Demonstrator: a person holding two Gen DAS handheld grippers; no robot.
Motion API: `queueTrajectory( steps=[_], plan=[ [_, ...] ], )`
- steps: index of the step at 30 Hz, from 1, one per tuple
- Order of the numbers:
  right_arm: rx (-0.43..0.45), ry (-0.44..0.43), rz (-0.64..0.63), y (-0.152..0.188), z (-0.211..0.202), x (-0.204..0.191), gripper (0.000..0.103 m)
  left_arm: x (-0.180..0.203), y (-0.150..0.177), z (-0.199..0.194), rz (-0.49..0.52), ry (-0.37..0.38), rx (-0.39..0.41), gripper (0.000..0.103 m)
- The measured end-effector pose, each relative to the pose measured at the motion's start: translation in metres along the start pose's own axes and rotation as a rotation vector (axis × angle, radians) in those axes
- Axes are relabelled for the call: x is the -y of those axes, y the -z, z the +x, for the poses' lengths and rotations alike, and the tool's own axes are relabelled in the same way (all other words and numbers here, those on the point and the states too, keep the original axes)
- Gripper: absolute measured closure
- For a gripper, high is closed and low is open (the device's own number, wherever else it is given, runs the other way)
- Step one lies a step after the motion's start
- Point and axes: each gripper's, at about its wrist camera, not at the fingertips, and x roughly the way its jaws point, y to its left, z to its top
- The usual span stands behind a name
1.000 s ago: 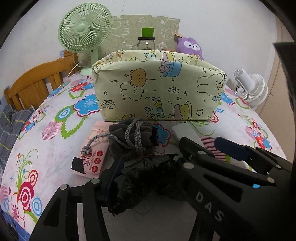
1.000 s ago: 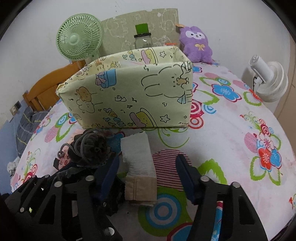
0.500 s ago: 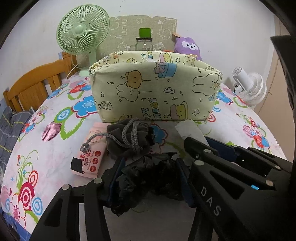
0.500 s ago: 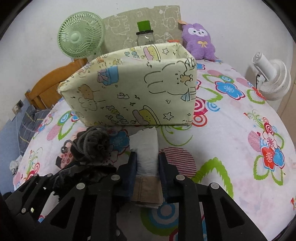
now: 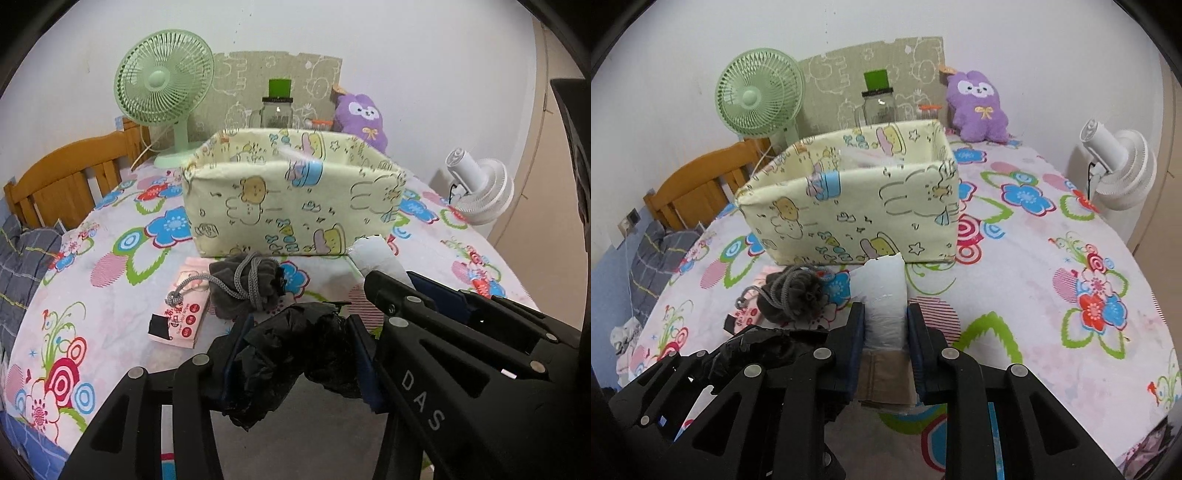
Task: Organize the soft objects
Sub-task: 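Lift both held items and carry them over the fabric box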
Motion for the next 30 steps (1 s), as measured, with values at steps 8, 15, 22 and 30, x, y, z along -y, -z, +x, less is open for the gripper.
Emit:
queueTrajectory(
  steps=[8,15,22,30],
  plan=[
    [0.061,0.009,-0.004,-0.008,-0.031,-0.003,0.077,0.006,-0.008,-0.026,0.012,0.015,0.051,0.051],
    [0.12,0.018,-0.011,-0.017,-0.06,-0.007,0.077,0.012,-0.02,-0.051,0.031,0.03,0.099,0.051],
    [0.171,0.025,-0.02,-0.028,-0.085,-0.013,0.077,0.013,-0.031,-0.073,0.041,0.036,0.148,0.051],
    [0.21,0.021,-0.032,-0.042,-0.104,-0.02,0.077,0.013,-0.043,-0.09,0.044,0.032,0.188,0.051]
  ],
)
